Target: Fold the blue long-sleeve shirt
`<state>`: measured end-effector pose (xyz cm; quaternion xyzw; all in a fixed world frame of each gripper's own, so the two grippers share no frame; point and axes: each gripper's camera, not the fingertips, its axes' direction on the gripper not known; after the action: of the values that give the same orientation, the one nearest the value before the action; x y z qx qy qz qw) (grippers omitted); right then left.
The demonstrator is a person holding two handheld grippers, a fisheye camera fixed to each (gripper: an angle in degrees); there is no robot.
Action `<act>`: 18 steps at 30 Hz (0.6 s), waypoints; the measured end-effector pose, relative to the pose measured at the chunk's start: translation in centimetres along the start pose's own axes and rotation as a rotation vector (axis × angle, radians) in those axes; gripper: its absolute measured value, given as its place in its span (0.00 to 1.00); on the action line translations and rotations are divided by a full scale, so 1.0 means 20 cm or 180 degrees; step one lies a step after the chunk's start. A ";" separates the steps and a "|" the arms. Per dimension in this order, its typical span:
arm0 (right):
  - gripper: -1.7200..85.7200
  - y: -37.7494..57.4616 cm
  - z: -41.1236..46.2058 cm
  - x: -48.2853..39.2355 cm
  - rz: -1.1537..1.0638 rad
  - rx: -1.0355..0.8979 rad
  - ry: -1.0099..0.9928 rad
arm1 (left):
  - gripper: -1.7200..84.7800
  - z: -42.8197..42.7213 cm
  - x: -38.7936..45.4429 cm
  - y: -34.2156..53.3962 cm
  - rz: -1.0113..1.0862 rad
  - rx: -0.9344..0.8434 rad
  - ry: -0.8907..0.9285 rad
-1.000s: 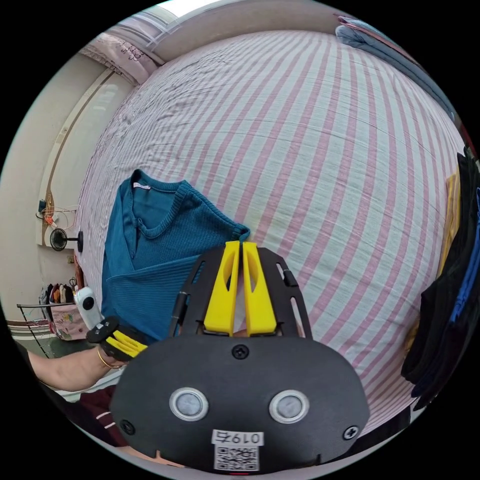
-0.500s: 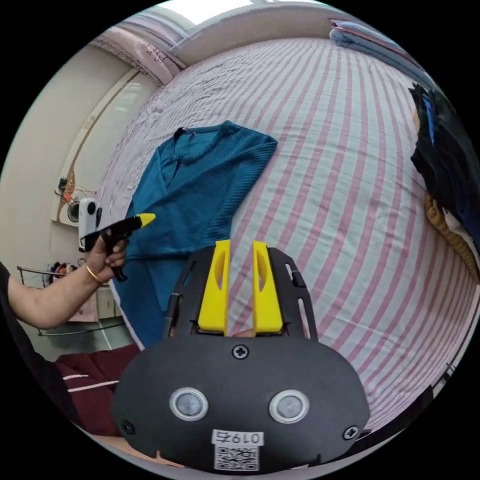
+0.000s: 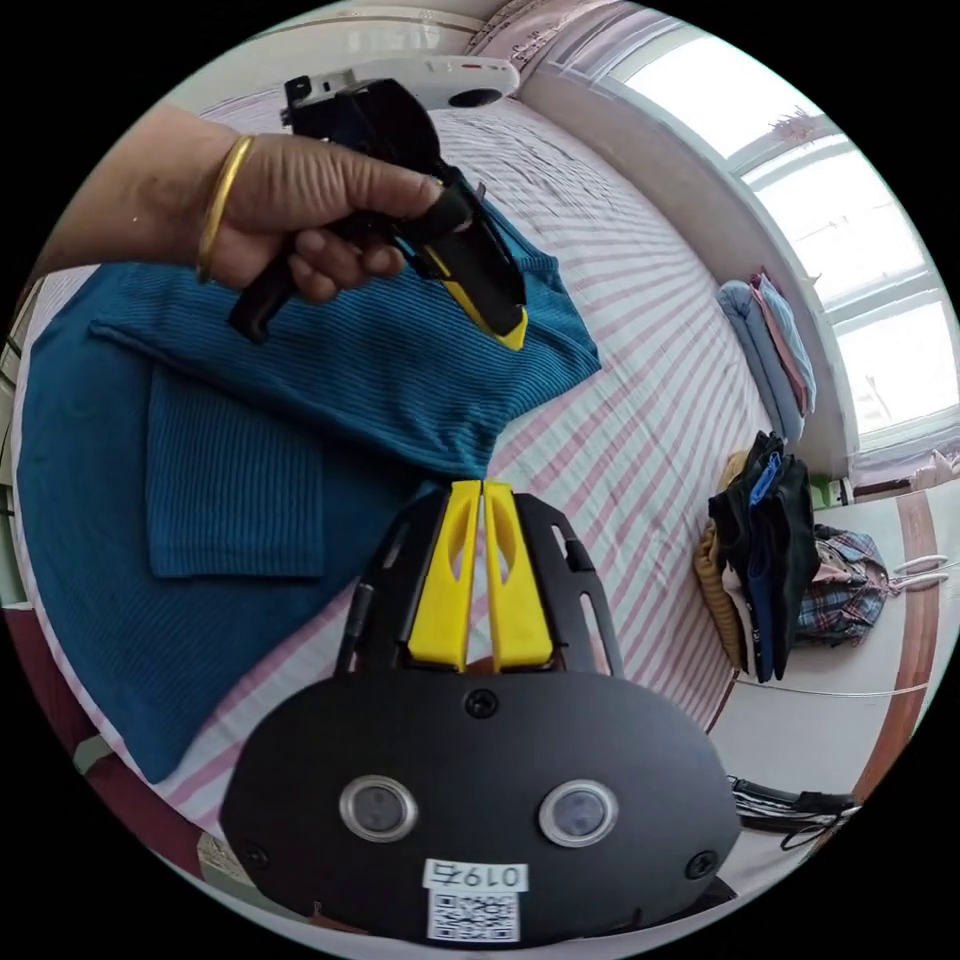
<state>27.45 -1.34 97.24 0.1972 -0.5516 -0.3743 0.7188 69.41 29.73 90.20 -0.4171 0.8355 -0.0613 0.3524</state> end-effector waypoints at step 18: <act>0.01 0.14 -0.25 -0.13 0.1086 0.0286 -0.0868 | 0.03 -0.41 -0.17 0.32 -0.0006 0.0404 0.0700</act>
<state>32.84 1.81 95.99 0.0804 -0.6852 -0.2454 0.6810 61.43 34.71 95.57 -0.3855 0.8632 -0.1597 0.2842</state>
